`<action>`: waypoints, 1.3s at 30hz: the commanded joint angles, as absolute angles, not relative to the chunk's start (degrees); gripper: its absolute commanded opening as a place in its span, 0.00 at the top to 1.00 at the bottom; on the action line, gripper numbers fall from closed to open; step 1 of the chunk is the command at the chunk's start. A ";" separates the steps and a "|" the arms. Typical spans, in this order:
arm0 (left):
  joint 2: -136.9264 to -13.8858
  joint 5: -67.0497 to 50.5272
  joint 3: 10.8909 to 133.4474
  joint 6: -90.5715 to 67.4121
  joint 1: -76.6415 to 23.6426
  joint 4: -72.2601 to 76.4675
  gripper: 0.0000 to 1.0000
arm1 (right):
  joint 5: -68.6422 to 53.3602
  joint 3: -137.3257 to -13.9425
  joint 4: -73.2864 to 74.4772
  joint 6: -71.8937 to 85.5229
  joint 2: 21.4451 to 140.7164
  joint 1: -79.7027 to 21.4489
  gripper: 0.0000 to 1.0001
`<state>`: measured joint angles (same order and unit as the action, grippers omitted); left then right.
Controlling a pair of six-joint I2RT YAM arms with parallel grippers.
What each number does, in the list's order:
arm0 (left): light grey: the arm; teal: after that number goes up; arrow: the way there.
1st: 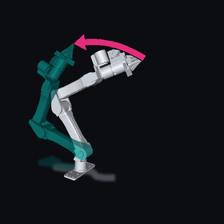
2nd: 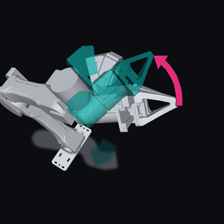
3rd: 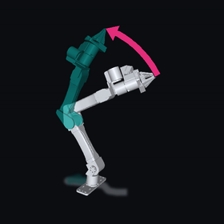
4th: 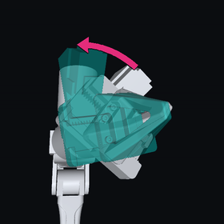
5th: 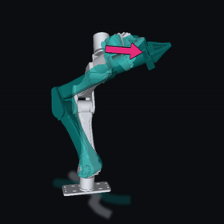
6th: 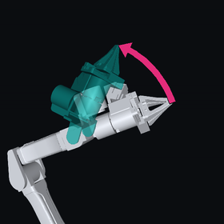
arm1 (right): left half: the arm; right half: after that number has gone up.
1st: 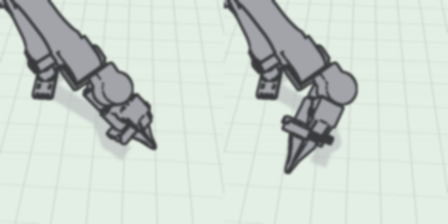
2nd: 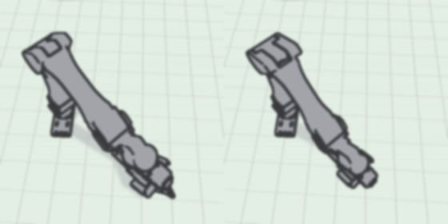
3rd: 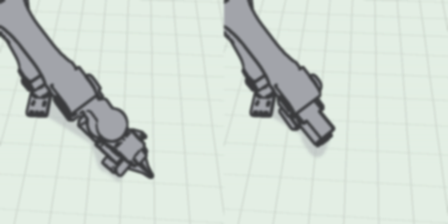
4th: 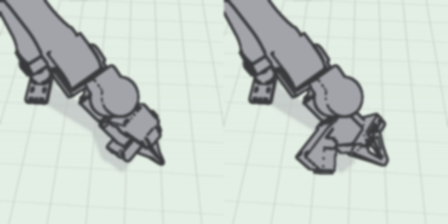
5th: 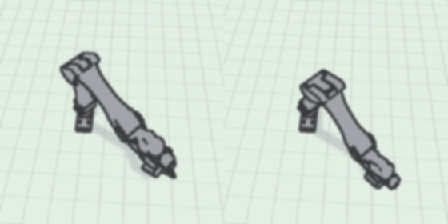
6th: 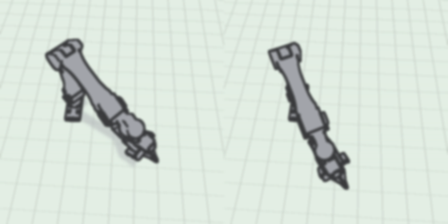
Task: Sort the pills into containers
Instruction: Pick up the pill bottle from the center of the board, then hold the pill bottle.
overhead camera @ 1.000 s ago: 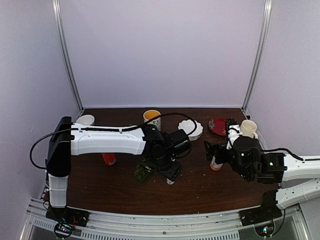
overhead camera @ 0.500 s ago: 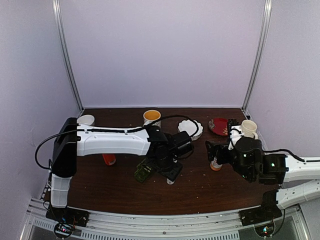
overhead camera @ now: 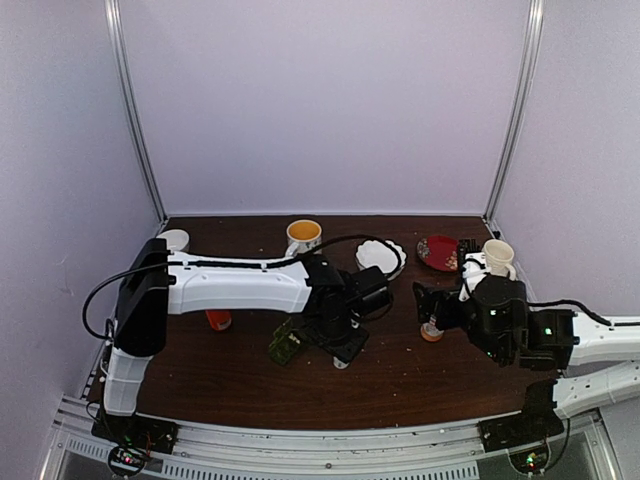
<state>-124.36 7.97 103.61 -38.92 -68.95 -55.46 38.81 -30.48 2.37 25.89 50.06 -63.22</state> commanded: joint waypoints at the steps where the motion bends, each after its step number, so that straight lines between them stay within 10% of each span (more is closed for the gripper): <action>1: -124.98 8.31 105.95 -37.93 -68.77 -56.43 0.66 | 39.34 -29.54 2.38 25.92 48.87 -62.89 0.00; 20: -111.03 7.02 102.76 -36.02 -65.34 -55.89 0.77 | 22.58 -28.95 -5.29 21.57 47.14 -62.82 0.01; 39: -78.98 -26.35 85.69 -35.81 -56.69 -31.47 0.76 | -13.86 -33.98 -33.29 19.55 52.45 -64.55 0.09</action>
<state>-82.63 -17.58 87.55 -35.44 -57.30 -40.47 -8.21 -31.14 -25.32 21.10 51.51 -64.01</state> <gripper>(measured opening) 0.290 0.931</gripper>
